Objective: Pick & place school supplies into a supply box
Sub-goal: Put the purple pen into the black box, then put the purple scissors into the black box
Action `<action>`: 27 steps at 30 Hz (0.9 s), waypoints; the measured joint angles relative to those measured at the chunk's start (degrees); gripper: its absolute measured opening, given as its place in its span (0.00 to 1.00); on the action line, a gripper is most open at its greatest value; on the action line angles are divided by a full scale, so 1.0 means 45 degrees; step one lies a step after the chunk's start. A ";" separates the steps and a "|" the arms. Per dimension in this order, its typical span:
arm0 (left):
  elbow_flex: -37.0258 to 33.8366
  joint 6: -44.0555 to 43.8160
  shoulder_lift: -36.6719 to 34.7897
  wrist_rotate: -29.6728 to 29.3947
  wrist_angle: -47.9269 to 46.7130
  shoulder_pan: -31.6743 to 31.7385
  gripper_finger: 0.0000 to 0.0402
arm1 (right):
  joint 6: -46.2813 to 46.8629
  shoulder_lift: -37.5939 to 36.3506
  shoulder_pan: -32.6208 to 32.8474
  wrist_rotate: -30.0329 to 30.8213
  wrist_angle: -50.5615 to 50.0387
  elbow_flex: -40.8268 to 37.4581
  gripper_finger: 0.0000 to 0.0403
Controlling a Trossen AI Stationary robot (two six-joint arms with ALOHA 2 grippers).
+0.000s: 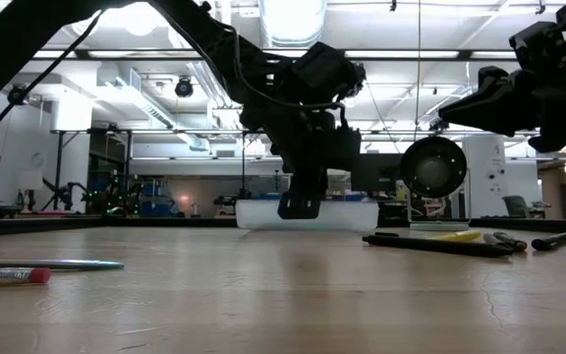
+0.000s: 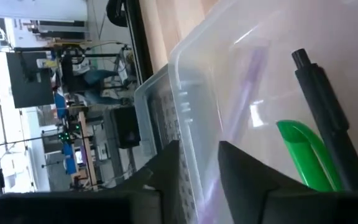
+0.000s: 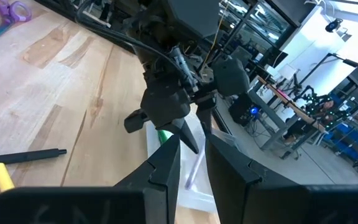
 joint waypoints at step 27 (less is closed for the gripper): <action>0.0000 -0.2832 -0.1372 -0.0328 -0.2497 -0.1275 0.38 | 0.0006 0.0000 -0.0010 0.0000 -0.0003 0.0000 0.17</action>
